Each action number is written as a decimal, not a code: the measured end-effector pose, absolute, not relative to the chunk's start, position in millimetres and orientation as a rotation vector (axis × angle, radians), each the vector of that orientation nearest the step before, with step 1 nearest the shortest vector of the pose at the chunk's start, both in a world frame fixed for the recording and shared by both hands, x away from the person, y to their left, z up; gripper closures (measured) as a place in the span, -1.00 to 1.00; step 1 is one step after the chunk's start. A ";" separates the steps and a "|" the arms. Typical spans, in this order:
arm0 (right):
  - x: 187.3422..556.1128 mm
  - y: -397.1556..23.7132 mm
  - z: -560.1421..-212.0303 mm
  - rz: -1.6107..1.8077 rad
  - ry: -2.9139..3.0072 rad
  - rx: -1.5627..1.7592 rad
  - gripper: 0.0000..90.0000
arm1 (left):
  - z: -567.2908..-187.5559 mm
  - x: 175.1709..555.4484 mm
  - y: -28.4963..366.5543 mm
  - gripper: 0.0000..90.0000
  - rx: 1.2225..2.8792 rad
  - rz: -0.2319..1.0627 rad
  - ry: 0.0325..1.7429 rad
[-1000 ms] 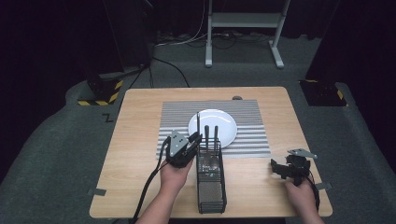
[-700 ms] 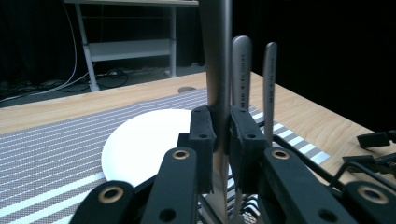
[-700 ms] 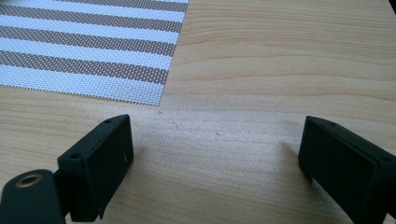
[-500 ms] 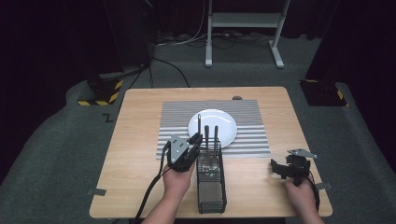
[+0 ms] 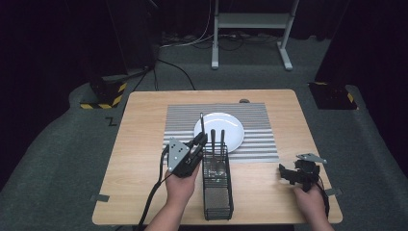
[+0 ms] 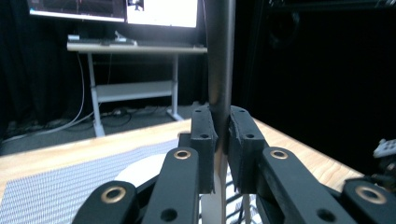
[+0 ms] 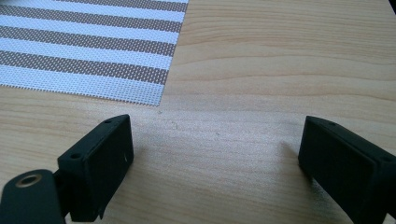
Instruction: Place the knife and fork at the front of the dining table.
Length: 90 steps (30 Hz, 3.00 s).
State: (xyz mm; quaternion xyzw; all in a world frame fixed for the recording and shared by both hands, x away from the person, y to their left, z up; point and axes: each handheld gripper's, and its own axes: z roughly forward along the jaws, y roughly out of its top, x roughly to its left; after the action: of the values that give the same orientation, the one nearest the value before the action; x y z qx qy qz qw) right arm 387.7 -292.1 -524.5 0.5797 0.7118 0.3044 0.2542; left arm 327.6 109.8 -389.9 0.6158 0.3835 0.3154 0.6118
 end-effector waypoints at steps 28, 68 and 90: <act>387.1 -291.5 -524.5 0.835 1.950 1.558 -0.77 | -363.8 321.2 156.6 0.81 1.392 0.781 0.904; 387.0 -291.5 -524.6 0.837 1.951 1.557 -0.77 | -448.5 399.0 180.8 0.81 1.507 0.712 1.112; 385.7 -291.9 -524.6 0.839 1.964 1.543 -0.77 | -464.8 451.7 175.1 0.81 1.471 0.609 1.268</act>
State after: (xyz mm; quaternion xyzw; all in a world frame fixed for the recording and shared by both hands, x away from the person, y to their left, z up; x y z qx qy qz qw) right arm 385.7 -291.9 -524.6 0.5669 0.7215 0.3084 0.2509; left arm 451.7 175.1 -464.8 0.6150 0.5300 0.2544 0.5255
